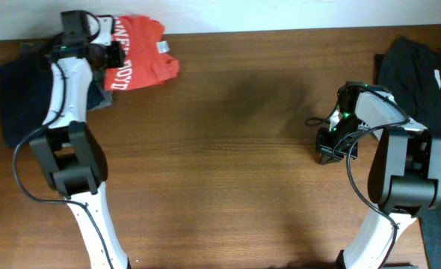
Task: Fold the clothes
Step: 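Carry the shirt with the left gripper to the upper-left clothes stack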
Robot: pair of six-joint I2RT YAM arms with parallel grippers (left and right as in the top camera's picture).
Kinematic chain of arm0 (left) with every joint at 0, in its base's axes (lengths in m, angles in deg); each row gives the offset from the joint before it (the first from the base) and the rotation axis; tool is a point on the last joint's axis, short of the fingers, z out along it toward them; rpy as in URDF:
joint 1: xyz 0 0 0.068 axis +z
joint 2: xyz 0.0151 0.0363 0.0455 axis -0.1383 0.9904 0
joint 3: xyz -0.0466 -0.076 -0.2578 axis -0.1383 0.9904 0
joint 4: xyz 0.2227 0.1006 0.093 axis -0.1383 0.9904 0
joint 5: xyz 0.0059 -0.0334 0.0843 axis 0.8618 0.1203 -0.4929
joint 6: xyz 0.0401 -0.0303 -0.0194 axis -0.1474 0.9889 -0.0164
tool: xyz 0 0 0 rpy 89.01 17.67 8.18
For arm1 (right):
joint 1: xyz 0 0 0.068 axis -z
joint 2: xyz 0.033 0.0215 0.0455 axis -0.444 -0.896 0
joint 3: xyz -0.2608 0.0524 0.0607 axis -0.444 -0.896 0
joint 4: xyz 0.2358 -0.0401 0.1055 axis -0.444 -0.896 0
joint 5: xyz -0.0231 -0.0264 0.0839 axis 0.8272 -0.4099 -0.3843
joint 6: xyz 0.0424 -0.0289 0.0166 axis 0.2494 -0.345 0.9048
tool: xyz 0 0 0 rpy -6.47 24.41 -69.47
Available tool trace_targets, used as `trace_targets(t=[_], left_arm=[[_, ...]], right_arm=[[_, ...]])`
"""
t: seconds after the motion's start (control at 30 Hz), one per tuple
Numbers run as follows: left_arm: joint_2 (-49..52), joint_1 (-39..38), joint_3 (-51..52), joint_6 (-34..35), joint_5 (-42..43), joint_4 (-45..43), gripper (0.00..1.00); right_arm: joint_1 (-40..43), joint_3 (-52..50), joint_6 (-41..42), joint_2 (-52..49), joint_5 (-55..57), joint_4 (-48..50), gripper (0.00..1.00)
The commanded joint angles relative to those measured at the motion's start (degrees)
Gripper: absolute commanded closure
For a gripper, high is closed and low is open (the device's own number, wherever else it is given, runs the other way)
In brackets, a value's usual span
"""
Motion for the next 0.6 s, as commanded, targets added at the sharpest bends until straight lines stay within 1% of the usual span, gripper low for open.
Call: trace_targets(t=[0.0, 0.17, 0.3, 0.4, 0.5, 0.57], left_arm=[[0.35, 3.56, -2.73, -1.14, 0.44, -0.46, 1.00], [0.35, 5.66, -7.69, -0.11, 0.44, 3.19, 1.00], [0.35, 5.81, -12.28, 3.02, 0.37, 5.44, 1.00], [0.35, 5.95, -16.00, 3.23, -1.66, 8.22, 1.00], [0.35, 6.47, -17.00, 3.48, -4.13, 9.77, 1.00], [0.35, 7.34, -16.98, 3.48, -4.28, 10.32, 1.00]], right_arm=[[-0.07, -0.20, -0.42, -0.61, -0.94, -0.42, 0.96], [-0.07, -0.20, -0.42, -0.61, -1.40, -0.39, 0.96], [-0.07, -0.20, -0.42, -0.61, -1.57, -0.46, 0.96], [-0.07, -0.20, -0.44, -0.61, -1.55, -0.44, 0.96], [-0.07, -0.20, -0.44, -0.61, -1.55, -0.44, 0.96], [-0.07, -0.20, -0.46, -0.61, -1.55, -0.44, 0.96]])
